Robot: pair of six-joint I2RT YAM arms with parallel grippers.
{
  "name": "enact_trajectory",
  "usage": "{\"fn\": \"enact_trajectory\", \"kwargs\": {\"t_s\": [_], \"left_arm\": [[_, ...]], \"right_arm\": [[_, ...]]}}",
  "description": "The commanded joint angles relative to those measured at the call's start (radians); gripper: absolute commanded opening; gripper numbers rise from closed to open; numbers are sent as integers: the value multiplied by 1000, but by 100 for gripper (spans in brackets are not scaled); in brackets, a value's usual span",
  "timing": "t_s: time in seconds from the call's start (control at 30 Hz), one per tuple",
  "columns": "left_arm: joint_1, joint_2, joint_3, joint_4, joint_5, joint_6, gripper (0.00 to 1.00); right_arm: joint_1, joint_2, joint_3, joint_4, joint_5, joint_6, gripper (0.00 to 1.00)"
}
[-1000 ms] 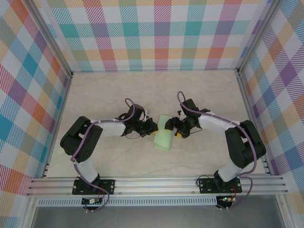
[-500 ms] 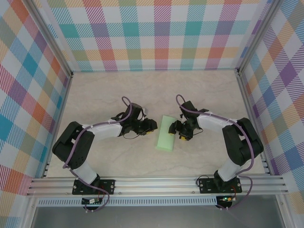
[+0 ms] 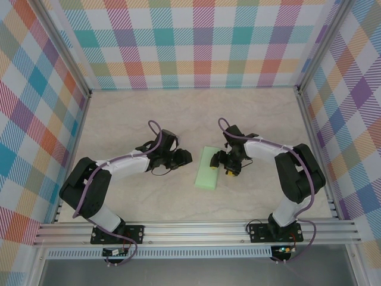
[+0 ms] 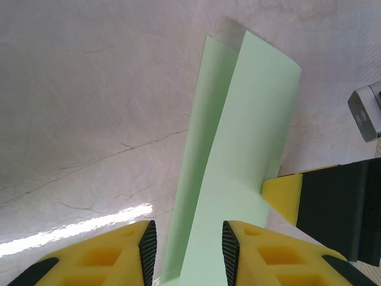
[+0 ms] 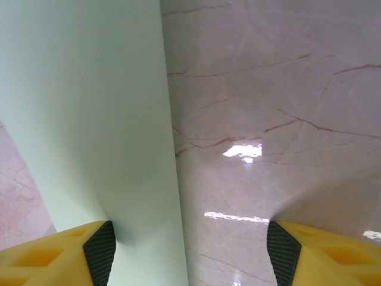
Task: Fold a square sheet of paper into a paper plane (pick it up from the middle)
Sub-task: Fold the square sheet of paper in half at the center of the table.
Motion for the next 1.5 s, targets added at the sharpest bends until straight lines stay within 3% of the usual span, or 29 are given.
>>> {"fn": "enact_trajectory", "kwargs": {"t_s": [0.0, 0.6, 1.47], "left_arm": [[-14, -13, 20, -29, -15, 20, 36], [-13, -14, 19, -30, -18, 23, 35], [-12, 0, 21, -26, 9, 29, 35]], "right_arm": [[3, 47, 30, -30, 32, -27, 73], [41, 173, 134, -165, 120, -52, 79], [44, 255, 153, -179, 141, -23, 78]]}}
